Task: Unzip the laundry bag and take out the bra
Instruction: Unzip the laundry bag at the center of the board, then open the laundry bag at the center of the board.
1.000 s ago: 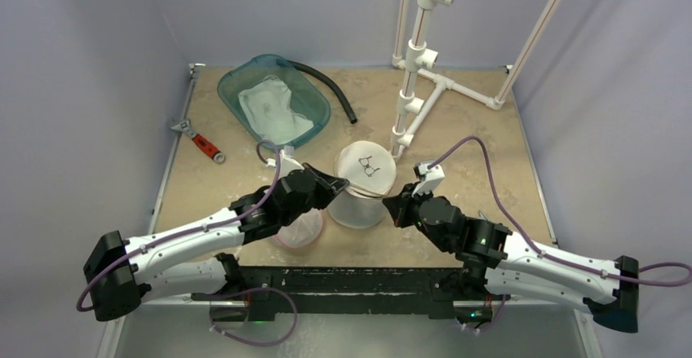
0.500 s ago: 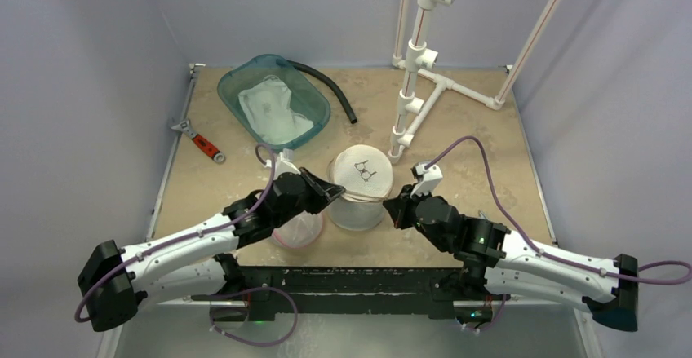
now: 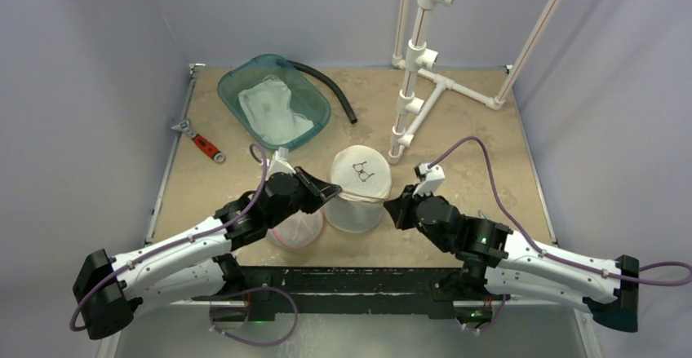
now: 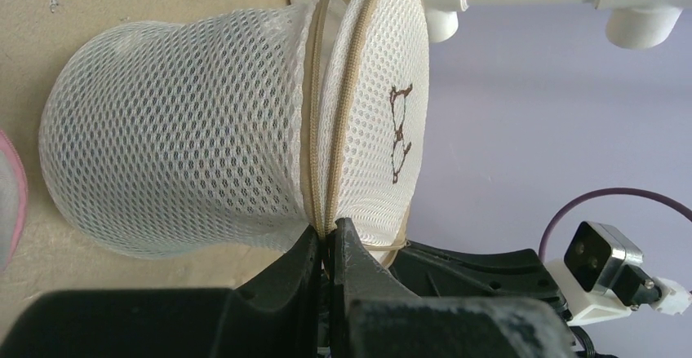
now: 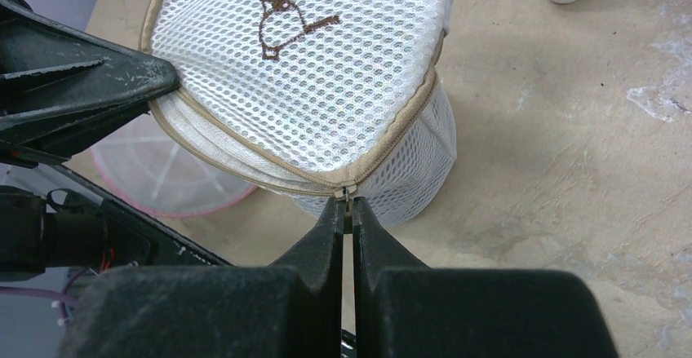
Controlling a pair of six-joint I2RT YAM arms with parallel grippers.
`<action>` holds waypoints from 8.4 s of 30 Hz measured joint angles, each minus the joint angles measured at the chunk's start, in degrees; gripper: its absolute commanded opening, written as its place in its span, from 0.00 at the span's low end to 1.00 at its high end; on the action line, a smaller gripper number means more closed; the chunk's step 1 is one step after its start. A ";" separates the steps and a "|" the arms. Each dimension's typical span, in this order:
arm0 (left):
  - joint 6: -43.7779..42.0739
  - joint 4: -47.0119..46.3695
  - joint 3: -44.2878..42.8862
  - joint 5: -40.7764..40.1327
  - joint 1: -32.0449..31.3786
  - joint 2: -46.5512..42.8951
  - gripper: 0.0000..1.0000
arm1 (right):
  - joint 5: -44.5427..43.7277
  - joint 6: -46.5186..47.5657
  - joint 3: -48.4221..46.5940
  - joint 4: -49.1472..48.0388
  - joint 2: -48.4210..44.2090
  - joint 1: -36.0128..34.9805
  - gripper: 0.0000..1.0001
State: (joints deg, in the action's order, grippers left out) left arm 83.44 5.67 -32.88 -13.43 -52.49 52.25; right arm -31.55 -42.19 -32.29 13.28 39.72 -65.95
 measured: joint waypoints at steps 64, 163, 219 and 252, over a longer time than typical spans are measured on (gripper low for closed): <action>-22.56 -5.03 5.51 26.27 8.98 -5.55 0.00 | 28.52 -9.62 4.39 -14.56 2.67 24.13 0.63; 9.05 -21.57 -5.29 -20.00 -15.23 21.07 0.00 | 25.16 -12.52 1.05 -1.25 -8.63 25.88 0.65; 12.02 -15.17 -2.47 -13.88 -10.51 15.72 0.00 | 33.75 10.91 -5.46 -2.93 9.55 19.34 0.00; -6.56 -6.51 -1.36 -6.58 -9.70 7.69 0.65 | 21.97 0.90 -6.16 7.26 0.26 18.82 0.77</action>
State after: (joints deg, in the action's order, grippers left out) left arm 76.88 -0.84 -34.24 -20.01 -62.19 59.94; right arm -9.58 -41.30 -38.46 20.53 39.99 -47.13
